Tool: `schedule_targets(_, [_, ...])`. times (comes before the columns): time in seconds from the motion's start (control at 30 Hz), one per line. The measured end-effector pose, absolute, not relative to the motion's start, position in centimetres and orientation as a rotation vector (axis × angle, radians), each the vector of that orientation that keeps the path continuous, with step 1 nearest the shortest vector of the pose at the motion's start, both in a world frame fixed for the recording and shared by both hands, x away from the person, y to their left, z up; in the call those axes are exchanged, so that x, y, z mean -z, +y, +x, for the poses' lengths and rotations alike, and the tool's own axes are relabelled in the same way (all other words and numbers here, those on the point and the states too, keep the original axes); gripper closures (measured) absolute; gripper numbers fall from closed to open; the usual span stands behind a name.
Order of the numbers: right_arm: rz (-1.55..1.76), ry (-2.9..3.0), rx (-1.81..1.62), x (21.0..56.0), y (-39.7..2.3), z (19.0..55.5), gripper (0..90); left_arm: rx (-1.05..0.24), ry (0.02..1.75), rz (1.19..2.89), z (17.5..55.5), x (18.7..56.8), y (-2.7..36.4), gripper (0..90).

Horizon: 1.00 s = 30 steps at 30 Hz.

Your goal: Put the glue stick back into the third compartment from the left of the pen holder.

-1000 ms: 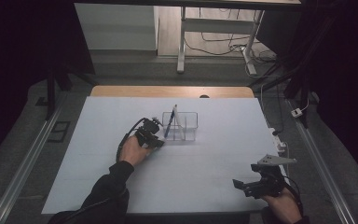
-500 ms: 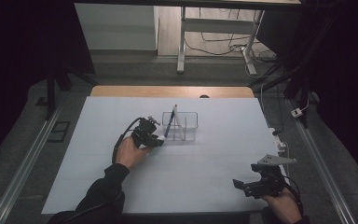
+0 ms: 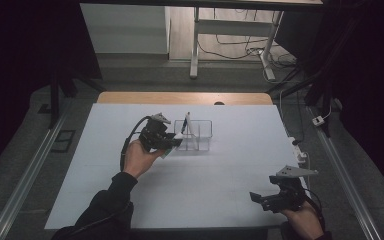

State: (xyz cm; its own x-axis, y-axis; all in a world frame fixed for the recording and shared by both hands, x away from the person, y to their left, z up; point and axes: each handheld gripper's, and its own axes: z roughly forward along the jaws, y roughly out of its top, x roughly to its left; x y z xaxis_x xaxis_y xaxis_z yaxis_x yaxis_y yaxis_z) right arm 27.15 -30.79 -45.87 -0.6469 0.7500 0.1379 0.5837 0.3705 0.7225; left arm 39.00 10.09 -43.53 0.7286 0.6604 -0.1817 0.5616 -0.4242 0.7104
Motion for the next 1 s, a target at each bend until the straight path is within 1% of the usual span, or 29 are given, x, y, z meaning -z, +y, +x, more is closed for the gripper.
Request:
schedule_targets(0.2, [1.196,2.415,-1.141,45.9,-30.8,27.1,0.0,-0.156,0.878,2.092,39.6,42.3,9.4,64.7])
schedule_targets(0.37, [1.194,2.415,-1.143,45.9,-30.8,27.2,0.0,-0.207,0.830,2.100,40.1,41.5,8.4,64.6])
schedule_targets(0.47, [1.193,2.415,-1.144,45.9,-30.8,27.2,0.0,-0.259,0.791,2.098,40.5,41.2,7.7,64.5])
schedule_targets(0.57, [1.194,2.415,-1.145,45.9,-30.9,27.2,0.0,-0.276,0.778,2.086,41.2,41.1,7.2,64.5])
schedule_targets(1.0, [1.197,2.418,-1.152,45.8,-30.9,27.2,0.0,-0.233,0.774,2.016,44.1,41.0,4.3,64.4])
